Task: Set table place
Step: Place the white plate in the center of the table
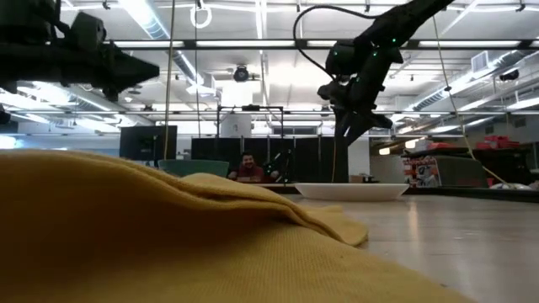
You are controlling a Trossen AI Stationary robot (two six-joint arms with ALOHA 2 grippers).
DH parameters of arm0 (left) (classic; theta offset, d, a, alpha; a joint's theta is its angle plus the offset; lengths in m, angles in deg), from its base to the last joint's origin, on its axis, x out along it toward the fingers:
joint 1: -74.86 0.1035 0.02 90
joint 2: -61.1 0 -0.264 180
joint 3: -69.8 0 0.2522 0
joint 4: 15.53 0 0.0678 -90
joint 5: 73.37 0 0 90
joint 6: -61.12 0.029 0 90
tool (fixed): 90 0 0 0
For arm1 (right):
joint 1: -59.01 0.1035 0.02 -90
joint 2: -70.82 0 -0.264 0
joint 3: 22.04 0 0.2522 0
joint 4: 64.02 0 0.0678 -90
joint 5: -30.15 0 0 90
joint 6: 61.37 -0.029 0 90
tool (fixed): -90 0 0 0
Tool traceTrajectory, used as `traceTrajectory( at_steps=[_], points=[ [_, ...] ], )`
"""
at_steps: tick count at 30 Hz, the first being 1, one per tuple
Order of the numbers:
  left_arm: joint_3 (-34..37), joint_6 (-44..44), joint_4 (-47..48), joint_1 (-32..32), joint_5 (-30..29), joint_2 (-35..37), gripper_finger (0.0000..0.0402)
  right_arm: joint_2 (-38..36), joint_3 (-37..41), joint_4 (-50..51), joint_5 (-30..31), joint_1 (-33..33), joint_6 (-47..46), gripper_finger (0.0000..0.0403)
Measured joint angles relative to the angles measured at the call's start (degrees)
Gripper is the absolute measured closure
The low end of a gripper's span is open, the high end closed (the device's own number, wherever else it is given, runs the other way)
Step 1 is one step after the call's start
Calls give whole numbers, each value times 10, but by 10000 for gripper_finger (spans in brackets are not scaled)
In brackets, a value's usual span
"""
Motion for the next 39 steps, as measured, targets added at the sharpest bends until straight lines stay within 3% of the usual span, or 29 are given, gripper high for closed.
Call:
traceTrajectory(
  at_steps=[5,9,13,27,39],
  points=[
    [0,-48,70,-2,1,0,319,19,0,0,5,23,2,279],
    [0,-82,103,-2,2,0,317,32,1,-13,43,33,1,279],
    [0,-117,138,-2,36,0,322,49,1,-10,69,32,-17,287],
    [0,-116,95,-2,54,0,320,96,14,12,62,38,-8,394],
    [0,-165,84,-2,54,0,323,96,15,-3,80,41,-46,388]
  ],
)
